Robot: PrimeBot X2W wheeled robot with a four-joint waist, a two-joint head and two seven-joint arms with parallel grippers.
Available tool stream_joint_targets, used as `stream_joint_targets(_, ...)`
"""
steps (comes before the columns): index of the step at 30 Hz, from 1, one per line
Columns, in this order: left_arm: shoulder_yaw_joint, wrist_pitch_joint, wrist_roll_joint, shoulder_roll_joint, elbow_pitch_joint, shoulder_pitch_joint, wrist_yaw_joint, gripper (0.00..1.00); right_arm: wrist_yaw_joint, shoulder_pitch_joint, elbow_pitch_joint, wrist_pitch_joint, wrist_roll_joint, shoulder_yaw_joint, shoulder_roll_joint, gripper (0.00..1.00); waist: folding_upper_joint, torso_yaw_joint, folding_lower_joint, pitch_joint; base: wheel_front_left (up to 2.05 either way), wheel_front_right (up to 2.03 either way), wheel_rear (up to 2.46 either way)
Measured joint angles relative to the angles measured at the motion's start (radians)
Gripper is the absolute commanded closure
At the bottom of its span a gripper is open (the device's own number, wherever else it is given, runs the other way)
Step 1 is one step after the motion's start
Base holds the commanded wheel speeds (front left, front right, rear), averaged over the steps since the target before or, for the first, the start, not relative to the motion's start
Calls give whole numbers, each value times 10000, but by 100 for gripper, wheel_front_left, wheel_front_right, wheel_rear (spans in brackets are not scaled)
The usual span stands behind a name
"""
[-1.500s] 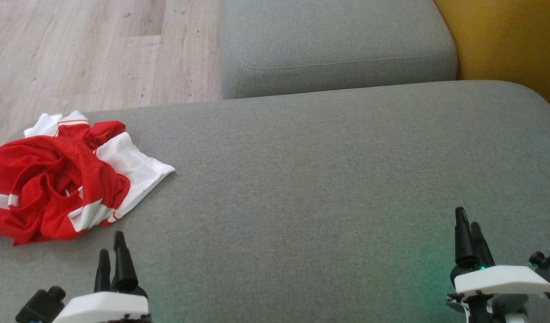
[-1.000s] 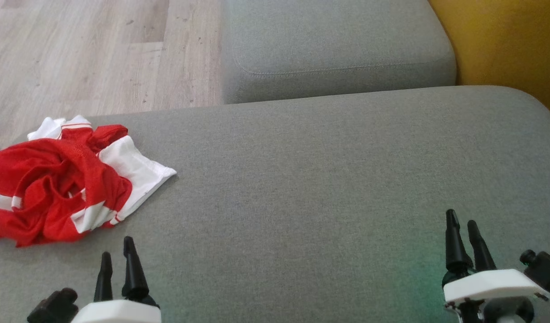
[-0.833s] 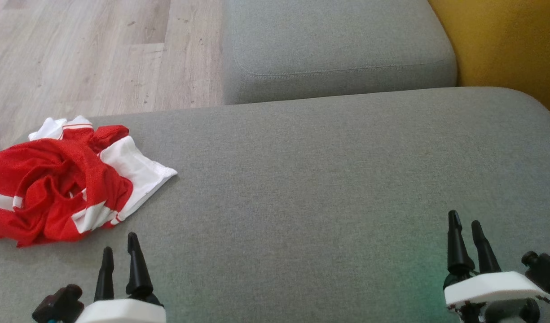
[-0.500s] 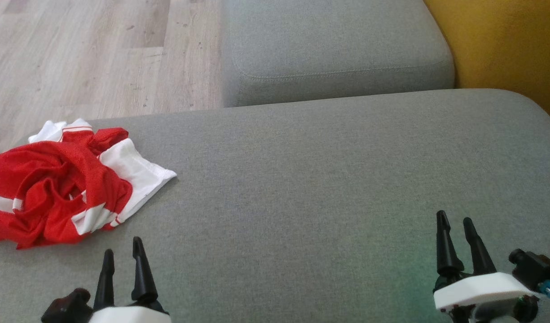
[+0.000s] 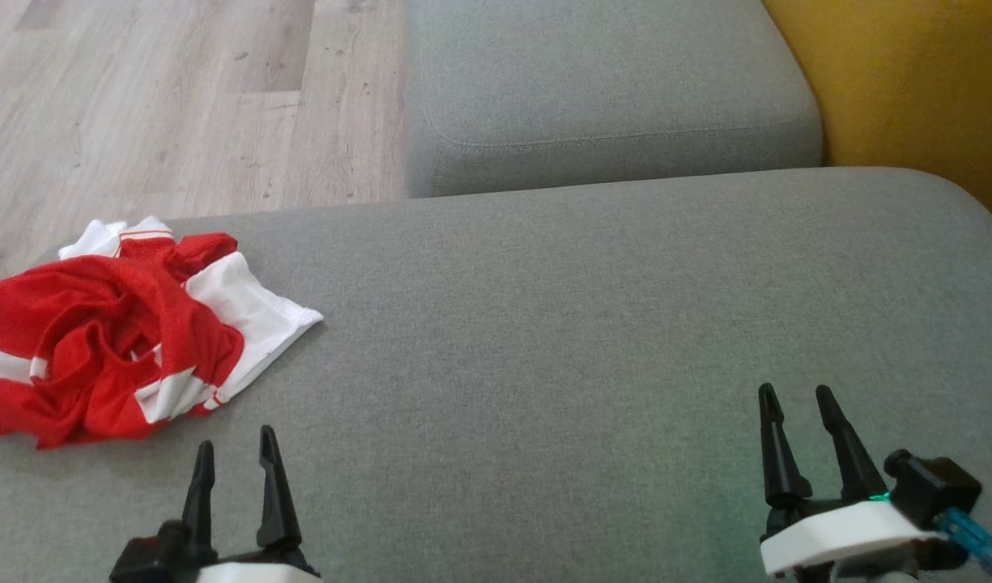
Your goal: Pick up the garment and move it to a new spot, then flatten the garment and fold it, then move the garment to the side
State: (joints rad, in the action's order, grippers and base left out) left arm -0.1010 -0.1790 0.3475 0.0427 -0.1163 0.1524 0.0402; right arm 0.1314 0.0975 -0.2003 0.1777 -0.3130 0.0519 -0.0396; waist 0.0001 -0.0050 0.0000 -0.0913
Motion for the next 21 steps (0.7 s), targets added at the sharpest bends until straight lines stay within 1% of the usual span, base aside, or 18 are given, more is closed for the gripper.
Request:
stream_joint_targets(17, -309, -472, -2178, 29, 234, 275, 59, 0, 0, 399, 226, 495, 2057, 13, 0, 0, 0, 54, 0, -161, 0, 0, 0)
stream_joint_targets(18, -316, -527, -2299, 33, 238, 305, 127, 0, 0, 403, 245, 525, 2180, 19, 0, 0, 0, 61, 0, -172, 0, 0, 0)
stream_joint_targets(21, -343, -569, -2518, 40, 240, 390, 128, 0, 0, 413, 263, 537, 2424, 36, 0, 0, 0, 72, 0, -196, 0, 0, 0)
